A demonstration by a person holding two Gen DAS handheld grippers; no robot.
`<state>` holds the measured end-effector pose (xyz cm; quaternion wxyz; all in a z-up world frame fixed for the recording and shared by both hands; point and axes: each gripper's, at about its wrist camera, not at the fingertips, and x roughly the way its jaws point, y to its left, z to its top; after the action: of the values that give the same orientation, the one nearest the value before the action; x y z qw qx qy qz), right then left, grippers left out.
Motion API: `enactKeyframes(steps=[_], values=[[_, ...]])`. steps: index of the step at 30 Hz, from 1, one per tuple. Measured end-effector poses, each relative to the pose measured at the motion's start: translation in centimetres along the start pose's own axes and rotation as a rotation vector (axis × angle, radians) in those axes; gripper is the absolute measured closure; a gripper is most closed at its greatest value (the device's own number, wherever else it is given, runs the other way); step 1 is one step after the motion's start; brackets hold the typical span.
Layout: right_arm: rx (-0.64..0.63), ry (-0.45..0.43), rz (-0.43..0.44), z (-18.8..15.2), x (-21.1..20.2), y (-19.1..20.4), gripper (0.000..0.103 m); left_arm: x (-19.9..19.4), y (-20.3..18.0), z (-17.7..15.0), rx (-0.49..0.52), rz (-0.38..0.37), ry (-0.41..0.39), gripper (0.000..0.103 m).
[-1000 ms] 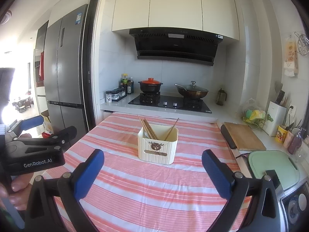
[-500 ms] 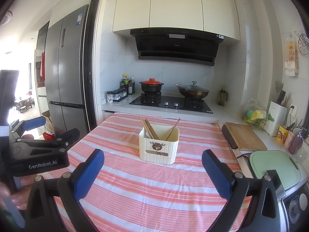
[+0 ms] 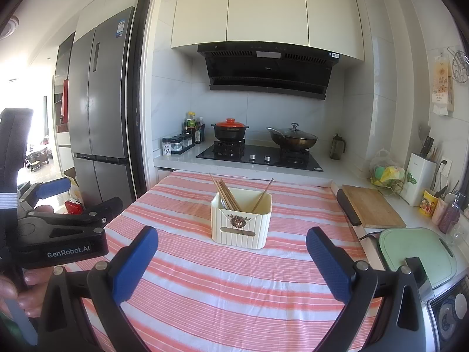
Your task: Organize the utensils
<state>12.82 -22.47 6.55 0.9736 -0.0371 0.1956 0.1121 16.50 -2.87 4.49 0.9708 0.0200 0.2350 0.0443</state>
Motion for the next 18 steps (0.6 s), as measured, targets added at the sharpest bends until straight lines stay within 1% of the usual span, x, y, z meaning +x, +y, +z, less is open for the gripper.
enactKeyframes(steps=[18], values=[[0.003, 0.003, 0.002, -0.18, -0.04, 0.09, 0.0, 0.36, -0.45, -0.17, 0.016, -0.009, 0.015, 0.0]])
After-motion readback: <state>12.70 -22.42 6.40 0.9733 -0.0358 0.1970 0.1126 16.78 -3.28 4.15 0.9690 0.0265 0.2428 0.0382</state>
